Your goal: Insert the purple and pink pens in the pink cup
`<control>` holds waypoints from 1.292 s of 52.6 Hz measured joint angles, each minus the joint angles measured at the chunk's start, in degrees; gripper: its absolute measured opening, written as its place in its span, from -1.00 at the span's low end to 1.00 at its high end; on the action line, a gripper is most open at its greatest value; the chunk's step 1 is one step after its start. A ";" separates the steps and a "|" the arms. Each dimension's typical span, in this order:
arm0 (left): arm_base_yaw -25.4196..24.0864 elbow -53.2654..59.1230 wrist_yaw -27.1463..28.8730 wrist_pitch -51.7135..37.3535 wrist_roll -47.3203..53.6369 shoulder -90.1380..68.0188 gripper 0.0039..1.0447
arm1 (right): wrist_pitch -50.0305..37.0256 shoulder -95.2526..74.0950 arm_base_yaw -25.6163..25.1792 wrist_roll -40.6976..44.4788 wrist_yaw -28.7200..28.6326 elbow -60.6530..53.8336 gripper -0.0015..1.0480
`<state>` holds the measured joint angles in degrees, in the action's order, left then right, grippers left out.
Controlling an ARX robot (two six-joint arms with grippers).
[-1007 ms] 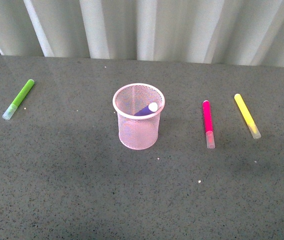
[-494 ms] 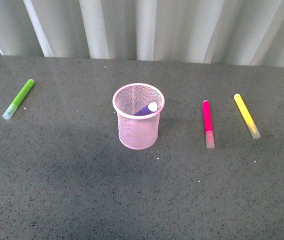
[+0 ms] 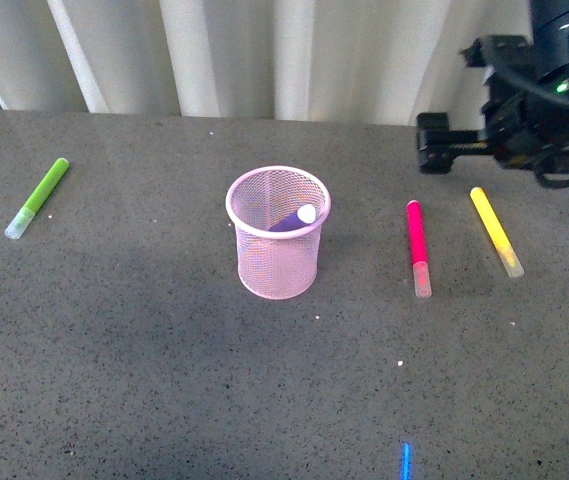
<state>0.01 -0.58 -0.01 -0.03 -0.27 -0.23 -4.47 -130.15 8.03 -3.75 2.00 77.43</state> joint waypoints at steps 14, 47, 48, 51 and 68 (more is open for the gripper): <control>0.00 0.00 0.02 0.00 0.00 0.00 0.88 | -1.81 -0.66 5.62 -4.24 -2.19 -2.69 0.87; 0.00 0.00 0.00 0.00 0.00 0.00 0.88 | -5.62 -3.28 5.62 -10.12 -2.95 -6.27 0.87; 0.00 0.00 0.00 0.00 0.00 0.00 0.88 | -5.79 -3.37 5.62 -10.21 -2.93 -6.25 0.87; 0.00 0.00 0.00 0.00 0.00 0.00 0.88 | -6.12 -3.54 5.57 -10.56 -2.82 -6.14 0.87; 0.00 0.00 0.00 0.00 0.00 0.00 0.88 | -6.75 -5.22 4.96 -10.62 -2.32 -4.22 0.87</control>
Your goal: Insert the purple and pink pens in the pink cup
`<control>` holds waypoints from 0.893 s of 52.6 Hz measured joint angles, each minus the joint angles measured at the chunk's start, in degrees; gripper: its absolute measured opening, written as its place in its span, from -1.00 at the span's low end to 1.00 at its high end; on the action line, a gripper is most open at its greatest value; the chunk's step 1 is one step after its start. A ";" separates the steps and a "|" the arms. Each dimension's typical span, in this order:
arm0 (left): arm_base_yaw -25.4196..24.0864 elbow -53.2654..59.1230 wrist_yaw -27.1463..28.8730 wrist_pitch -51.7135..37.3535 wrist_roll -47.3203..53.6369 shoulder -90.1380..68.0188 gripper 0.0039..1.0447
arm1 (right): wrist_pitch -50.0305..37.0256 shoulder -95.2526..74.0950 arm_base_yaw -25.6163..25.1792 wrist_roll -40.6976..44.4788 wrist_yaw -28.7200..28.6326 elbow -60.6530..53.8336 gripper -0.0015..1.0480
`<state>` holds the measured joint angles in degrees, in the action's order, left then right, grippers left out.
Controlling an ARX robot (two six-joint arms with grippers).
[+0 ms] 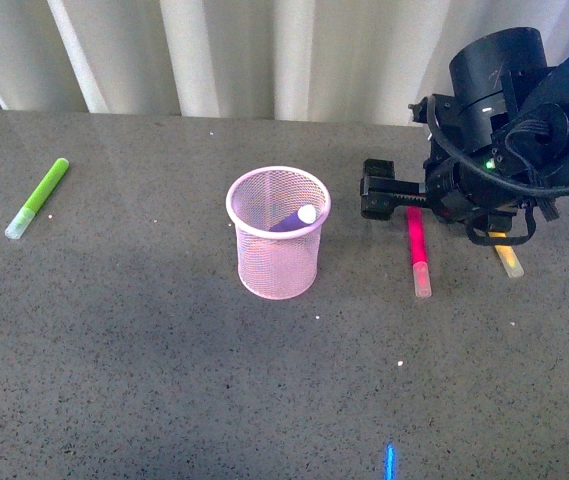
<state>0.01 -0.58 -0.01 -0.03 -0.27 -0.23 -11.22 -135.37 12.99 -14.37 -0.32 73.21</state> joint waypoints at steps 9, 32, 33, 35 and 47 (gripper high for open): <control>0.00 0.00 0.00 0.00 0.00 0.00 0.88 | -0.09 -0.17 -0.59 0.00 0.52 0.09 0.50; 0.00 0.00 0.00 0.00 0.00 0.00 0.88 | -0.07 -0.52 -2.64 -0.11 -0.15 0.28 -0.68; 0.00 0.00 0.00 0.00 0.00 0.00 0.88 | -0.07 -0.52 -2.64 -0.11 -0.24 0.35 -0.70; 0.00 0.00 0.00 0.00 0.00 0.00 0.88 | -0.09 -0.61 -2.69 -0.11 -0.26 0.50 -0.74; 0.00 0.00 0.00 0.00 0.00 0.00 0.88 | -2.25 -0.66 -2.82 -0.59 -1.38 0.07 -0.77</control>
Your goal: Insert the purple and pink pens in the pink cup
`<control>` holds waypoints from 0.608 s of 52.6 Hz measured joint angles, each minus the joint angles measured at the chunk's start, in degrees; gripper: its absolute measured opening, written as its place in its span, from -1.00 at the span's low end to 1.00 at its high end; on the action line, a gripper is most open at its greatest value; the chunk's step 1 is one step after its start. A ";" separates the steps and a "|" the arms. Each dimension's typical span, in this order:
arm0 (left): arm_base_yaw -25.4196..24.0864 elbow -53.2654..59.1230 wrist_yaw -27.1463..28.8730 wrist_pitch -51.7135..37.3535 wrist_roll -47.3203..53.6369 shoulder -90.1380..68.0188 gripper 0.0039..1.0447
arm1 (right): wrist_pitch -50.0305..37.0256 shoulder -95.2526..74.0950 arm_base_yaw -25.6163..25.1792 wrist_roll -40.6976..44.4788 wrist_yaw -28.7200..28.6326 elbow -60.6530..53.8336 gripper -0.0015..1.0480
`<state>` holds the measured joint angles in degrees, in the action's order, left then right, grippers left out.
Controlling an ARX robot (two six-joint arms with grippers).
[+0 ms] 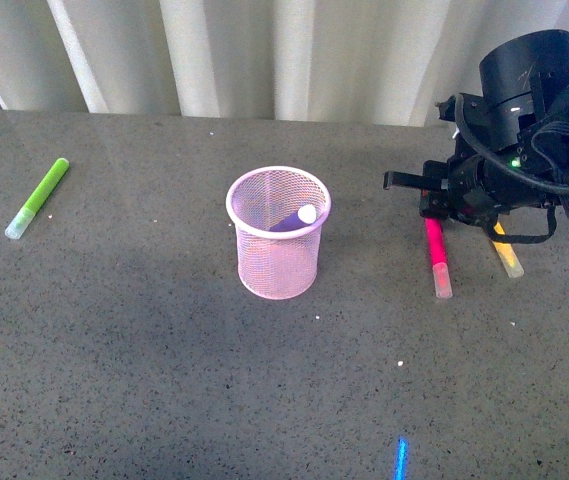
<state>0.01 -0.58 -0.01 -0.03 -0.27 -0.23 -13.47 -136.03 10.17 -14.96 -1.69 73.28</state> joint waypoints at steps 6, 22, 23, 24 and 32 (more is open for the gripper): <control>0.00 0.00 0.00 0.00 0.00 0.00 0.88 | -4.13 0.07 -0.13 -2.03 -2.19 -1.81 -0.77; 0.00 0.00 0.00 0.00 0.00 0.00 0.88 | -12.96 5.51 -0.31 -6.93 -6.23 -6.93 -0.77; 0.00 0.00 0.00 0.00 0.00 0.00 0.88 | -13.53 6.32 -0.31 -7.10 -6.47 -7.30 -0.77; 0.00 0.00 0.00 0.00 0.00 0.00 0.88 | -14.36 7.56 -0.31 -7.48 -6.73 -7.91 -0.77; 0.00 0.00 0.00 0.00 0.00 0.00 0.88 | -24.24 15.56 0.04 -9.07 -8.44 -13.64 -0.77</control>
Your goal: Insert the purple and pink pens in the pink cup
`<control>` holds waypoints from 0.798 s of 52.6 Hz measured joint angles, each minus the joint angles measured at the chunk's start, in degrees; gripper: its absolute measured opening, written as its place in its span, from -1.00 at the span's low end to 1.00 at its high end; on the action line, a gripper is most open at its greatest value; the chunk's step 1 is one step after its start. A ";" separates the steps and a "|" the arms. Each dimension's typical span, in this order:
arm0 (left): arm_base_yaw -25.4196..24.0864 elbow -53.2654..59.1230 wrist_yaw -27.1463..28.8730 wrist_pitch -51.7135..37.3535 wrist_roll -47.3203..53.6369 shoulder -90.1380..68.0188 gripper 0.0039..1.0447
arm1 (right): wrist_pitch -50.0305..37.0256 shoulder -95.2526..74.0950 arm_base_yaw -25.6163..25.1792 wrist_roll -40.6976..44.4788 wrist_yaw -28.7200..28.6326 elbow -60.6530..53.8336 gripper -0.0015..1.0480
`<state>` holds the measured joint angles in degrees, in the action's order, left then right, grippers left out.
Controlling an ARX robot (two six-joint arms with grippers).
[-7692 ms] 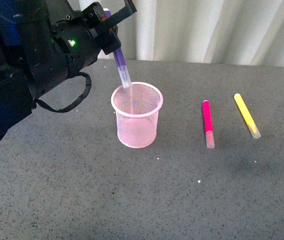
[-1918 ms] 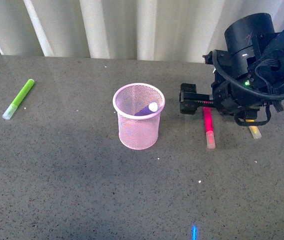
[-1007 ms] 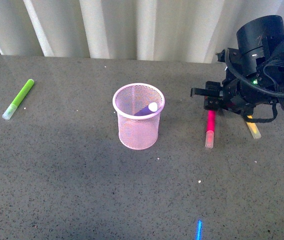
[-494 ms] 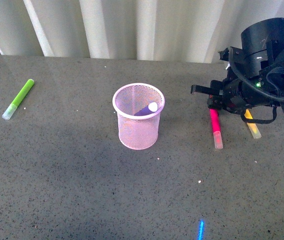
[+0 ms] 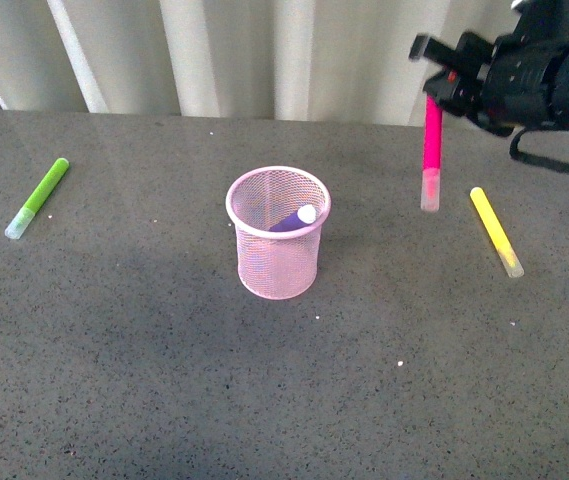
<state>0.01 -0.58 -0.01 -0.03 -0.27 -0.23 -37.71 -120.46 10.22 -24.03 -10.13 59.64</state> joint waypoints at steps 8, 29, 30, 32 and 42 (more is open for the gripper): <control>0.00 0.00 0.00 0.00 0.00 0.00 0.88 | -13.20 7.34 2.64 1.20 -1.42 -6.82 -0.77; 0.00 0.00 0.00 0.00 0.00 0.00 0.88 | -34.40 5.01 15.80 12.81 -3.30 -12.92 -0.78; 0.00 0.00 0.00 0.00 0.00 0.00 0.88 | -34.82 4.33 16.11 13.22 -3.32 -12.63 -0.78; 0.00 0.00 0.00 0.00 0.00 0.00 0.88 | -35.30 3.10 16.70 13.66 -3.32 -12.04 -0.78; 0.00 0.00 0.00 0.00 0.00 0.00 0.88 | -37.66 -0.90 18.27 15.52 -3.48 -8.98 -0.78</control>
<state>0.01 -0.58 -0.01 -0.03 -0.27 -0.23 -75.37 -121.36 28.49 -8.51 -13.61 50.65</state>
